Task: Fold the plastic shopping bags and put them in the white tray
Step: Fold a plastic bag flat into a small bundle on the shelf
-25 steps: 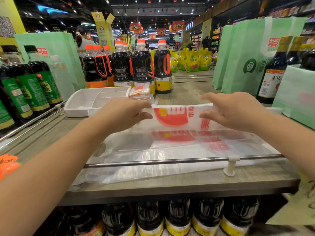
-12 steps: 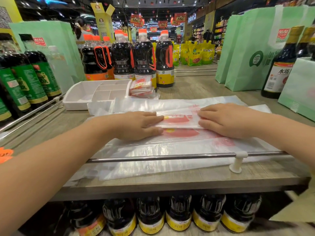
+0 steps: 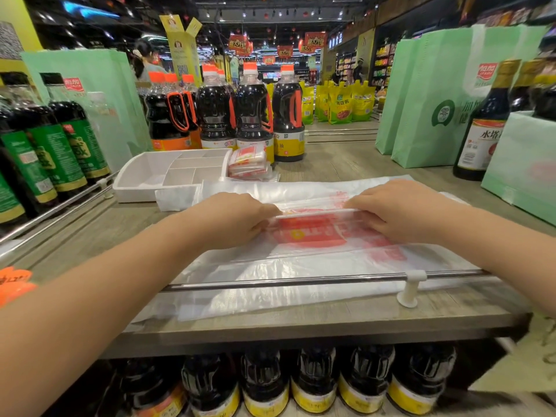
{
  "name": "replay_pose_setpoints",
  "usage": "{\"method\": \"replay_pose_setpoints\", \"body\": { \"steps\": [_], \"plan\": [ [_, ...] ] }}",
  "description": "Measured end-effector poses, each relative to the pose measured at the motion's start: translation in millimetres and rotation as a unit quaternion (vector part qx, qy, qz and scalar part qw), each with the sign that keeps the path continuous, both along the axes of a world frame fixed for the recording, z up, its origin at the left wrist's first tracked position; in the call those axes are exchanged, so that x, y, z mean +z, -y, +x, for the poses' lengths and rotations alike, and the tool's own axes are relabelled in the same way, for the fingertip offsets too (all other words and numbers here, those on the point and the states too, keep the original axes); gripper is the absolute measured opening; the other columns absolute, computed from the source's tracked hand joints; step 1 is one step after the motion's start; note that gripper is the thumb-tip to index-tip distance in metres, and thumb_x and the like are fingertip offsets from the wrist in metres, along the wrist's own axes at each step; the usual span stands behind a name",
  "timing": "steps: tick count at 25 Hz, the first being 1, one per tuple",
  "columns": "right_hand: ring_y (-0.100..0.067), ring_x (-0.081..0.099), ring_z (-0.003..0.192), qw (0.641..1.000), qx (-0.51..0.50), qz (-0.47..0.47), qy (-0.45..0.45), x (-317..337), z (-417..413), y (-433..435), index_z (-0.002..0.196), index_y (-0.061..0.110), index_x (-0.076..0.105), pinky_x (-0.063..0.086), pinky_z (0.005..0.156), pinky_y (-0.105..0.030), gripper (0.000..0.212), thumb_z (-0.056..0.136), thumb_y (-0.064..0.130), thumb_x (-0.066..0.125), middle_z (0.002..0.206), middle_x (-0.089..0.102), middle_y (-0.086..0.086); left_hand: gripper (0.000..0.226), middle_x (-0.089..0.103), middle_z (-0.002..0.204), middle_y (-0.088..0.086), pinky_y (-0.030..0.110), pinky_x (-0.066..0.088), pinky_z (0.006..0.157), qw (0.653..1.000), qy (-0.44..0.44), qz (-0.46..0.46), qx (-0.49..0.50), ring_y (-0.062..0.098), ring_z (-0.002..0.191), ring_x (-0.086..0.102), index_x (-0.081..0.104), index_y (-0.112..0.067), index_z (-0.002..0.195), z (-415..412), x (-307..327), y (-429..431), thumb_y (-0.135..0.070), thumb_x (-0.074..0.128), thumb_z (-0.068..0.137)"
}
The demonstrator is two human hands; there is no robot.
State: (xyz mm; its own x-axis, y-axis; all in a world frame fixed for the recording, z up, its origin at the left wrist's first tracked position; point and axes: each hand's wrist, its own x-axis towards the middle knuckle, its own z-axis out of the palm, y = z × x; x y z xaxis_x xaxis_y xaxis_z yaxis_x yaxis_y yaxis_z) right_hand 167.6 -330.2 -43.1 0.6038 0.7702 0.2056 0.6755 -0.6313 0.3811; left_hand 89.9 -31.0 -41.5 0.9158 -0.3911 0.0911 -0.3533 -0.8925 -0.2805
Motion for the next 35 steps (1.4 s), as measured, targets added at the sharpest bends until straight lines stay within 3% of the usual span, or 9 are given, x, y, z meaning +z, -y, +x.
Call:
{"method": "replay_pose_setpoints", "body": {
  "steps": [4,8,16,19,23,26,29,33,35],
  "plan": [
    [-0.028,0.066,0.089,0.982,0.024,0.143,0.118,6,8,-2,0.117,0.019,0.064,0.043,0.085,-0.039,0.026,0.095,0.025,0.054,0.096,0.07,0.0,0.033,0.064,0.118,-0.006,0.028,0.046,0.083,0.977,0.011,-0.21,0.021,0.019,0.102,0.061,0.057,-0.026,0.133,2,22,3,-0.034,0.054,0.101],
    [-0.032,0.058,0.117,0.983,0.031,0.136,0.122,13,4,-12,0.137,0.015,0.055,0.045,0.096,-0.046,0.047,0.092,0.027,0.062,0.13,0.061,-0.01,0.029,0.068,0.111,-0.002,0.029,0.053,0.078,0.898,-0.162,-0.4,0.089,0.013,0.089,0.065,0.063,-0.026,0.127,16,39,7,-0.032,0.061,0.098],
    [-0.018,0.034,0.144,0.967,-0.077,0.158,-0.187,2,-5,-46,0.153,0.032,0.035,0.028,0.118,-0.036,0.054,0.103,0.054,0.032,0.16,0.033,0.002,0.009,0.066,0.103,0.0,0.029,0.053,0.081,0.782,-0.148,-0.579,0.174,0.019,0.089,0.063,0.065,-0.023,0.096,40,15,43,-0.026,0.058,0.1],
    [-0.013,0.034,0.143,0.946,-0.054,0.195,-0.253,0,-5,-47,0.148,0.029,0.044,0.023,0.117,-0.027,0.047,0.106,0.046,0.033,0.156,0.039,0.005,0.03,0.059,0.118,-0.004,0.025,0.045,0.086,0.697,-0.221,-0.664,0.158,0.013,0.102,0.058,0.057,-0.022,0.133,43,5,45,-0.027,0.05,0.104],
    [-0.011,0.032,0.143,0.937,-0.079,0.167,-0.296,-1,-3,-37,0.149,0.031,0.043,0.019,0.105,-0.018,0.044,0.107,0.04,0.033,0.157,0.037,0.011,0.033,0.062,0.088,0.005,0.02,0.05,0.054,0.696,-0.293,-0.647,0.101,0.01,0.062,0.06,0.063,-0.023,0.128,33,14,26,-0.012,0.041,0.106],
    [-0.017,0.036,0.142,0.949,-0.099,0.152,-0.257,-5,0,-35,0.153,0.03,0.035,0.025,0.11,-0.025,0.051,0.104,0.042,0.043,0.157,0.037,0.005,0.044,0.055,0.081,0.005,0.02,0.055,0.062,0.701,-0.336,-0.626,0.059,0.011,0.064,0.062,0.061,-0.029,0.132,18,26,10,0.0,0.048,0.102],
    [-0.016,0.044,0.134,0.961,-0.041,0.179,-0.206,-8,-4,-37,0.15,0.029,0.037,0.036,0.106,-0.029,0.059,0.096,0.042,0.056,0.15,0.043,0.006,0.055,0.058,0.101,0.01,0.024,0.046,0.079,0.797,-0.328,-0.508,-0.022,0.015,0.084,0.053,0.057,-0.038,0.136,3,20,3,0.002,0.054,0.098],
    [-0.011,0.057,0.114,0.954,-0.027,0.24,-0.176,-6,-12,-41,0.138,0.027,0.048,0.048,0.096,-0.032,0.064,0.084,0.052,0.07,0.135,0.052,0.007,0.063,0.064,0.112,-0.028,0.021,0.047,0.079,0.887,-0.222,-0.4,-0.062,0.008,0.079,0.054,0.06,-0.036,0.132,-1,4,6,0.009,0.057,0.088],
    [-0.009,0.054,0.119,0.958,-0.026,0.236,-0.161,-3,-16,-36,0.145,0.03,0.042,0.046,0.1,-0.03,0.073,0.082,0.053,0.073,0.143,0.047,0.009,0.06,0.061,0.119,-0.02,0.02,0.044,0.084,0.923,-0.167,-0.343,-0.059,0.008,0.087,0.056,0.057,-0.043,0.134,-1,-1,12,-0.002,0.061,0.09]
  ]
}}
